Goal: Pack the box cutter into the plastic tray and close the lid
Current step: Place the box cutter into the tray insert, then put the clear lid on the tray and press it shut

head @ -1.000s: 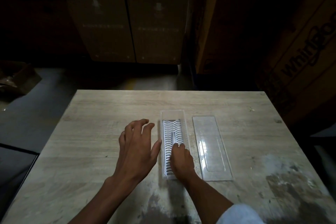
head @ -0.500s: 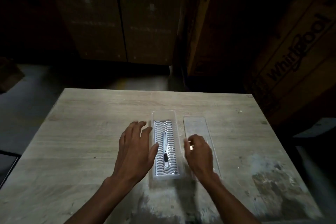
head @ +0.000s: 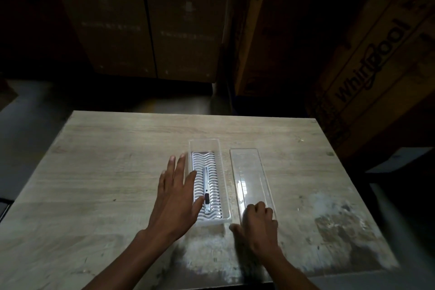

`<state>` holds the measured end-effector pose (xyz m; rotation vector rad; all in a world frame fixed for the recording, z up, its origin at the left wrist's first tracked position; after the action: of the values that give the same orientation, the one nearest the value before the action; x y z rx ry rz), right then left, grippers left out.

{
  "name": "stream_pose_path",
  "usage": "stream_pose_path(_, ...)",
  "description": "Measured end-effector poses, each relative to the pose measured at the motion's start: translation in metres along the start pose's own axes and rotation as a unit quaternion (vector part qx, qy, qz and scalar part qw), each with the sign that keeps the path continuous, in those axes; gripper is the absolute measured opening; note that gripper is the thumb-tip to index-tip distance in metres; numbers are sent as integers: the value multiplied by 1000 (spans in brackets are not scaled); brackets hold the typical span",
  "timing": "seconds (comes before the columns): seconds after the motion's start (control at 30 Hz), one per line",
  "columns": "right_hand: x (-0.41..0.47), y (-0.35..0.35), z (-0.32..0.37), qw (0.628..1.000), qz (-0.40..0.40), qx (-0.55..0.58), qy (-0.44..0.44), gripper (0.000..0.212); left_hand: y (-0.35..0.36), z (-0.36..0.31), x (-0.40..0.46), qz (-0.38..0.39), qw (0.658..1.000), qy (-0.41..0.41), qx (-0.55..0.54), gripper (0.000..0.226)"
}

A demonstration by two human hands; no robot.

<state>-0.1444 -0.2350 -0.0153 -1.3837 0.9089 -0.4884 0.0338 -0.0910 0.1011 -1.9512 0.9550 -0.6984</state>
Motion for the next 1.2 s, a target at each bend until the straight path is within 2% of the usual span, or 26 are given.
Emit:
stream_pose_path(0.13,5,1,-1,1000,13,14,-1,55,0,7,-2,7,1000,-13,-12,62)
stream_pose_path(0.23,7,-7,-5,1000,12,-2,-15,49,6,14,-3,40,997,-43,-39,65)
stream_pose_path(0.33,9,-44,-22,993,-73,87,21,41,11,21,-4,62,992,-74,-77,65)
stream_pose_path(0.4,18,-75,-50,969,-144,182,91,37,15,23,-4,72,989,-89,-93,66)
stream_pose_path(0.47,30,-101,-85,914,-187,316,173,33,19,24,-3,77,986,-100,-106,65)
stream_pose_path(0.5,36,-107,-95,867,-186,418,200,32,21,24,-2,77,985,-105,-114,64)
stream_pose_path(0.57,48,-108,-94,744,-150,616,212,32,26,24,0,75,982,-115,-129,64)
stream_pose_path(0.6,53,-107,-87,695,-127,676,209,31,29,25,1,75,981,-120,-132,63)
stream_pose_path(0.63,57,-105,-76,669,-105,708,203,30,32,26,1,76,980,-127,-136,62)
stream_pose_path(0.73,53,-101,-30,637,-53,751,165,32,39,32,1,74,969,-158,-177,57)
stream_pose_path(0.8,46,-94,-3,623,-29,766,153,32,39,38,1,64,957,-187,-211,55)
stream_pose_path(0.9,38,-77,24,624,2,766,158,35,39,45,0,57,944,-219,-241,55)
stream_pose_path(1.03,34,-48,31,678,28,716,165,35,40,47,-3,66,929,-252,-261,59)
stream_pose_path(1.2,10,-39,28,714,40,680,164,39,52,40,-9,96,917,-274,-275,59)
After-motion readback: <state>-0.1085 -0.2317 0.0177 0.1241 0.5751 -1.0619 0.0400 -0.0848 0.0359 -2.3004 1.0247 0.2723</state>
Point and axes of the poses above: each hand's wrist, its own x-axis towards the middle knuckle, its own y-axis out of the palm, z = x × y, the point moved 8 cm from there along x, towards the middle knuckle, and after that the axes turned 9 degrees about -x, right-handed, at the moved point
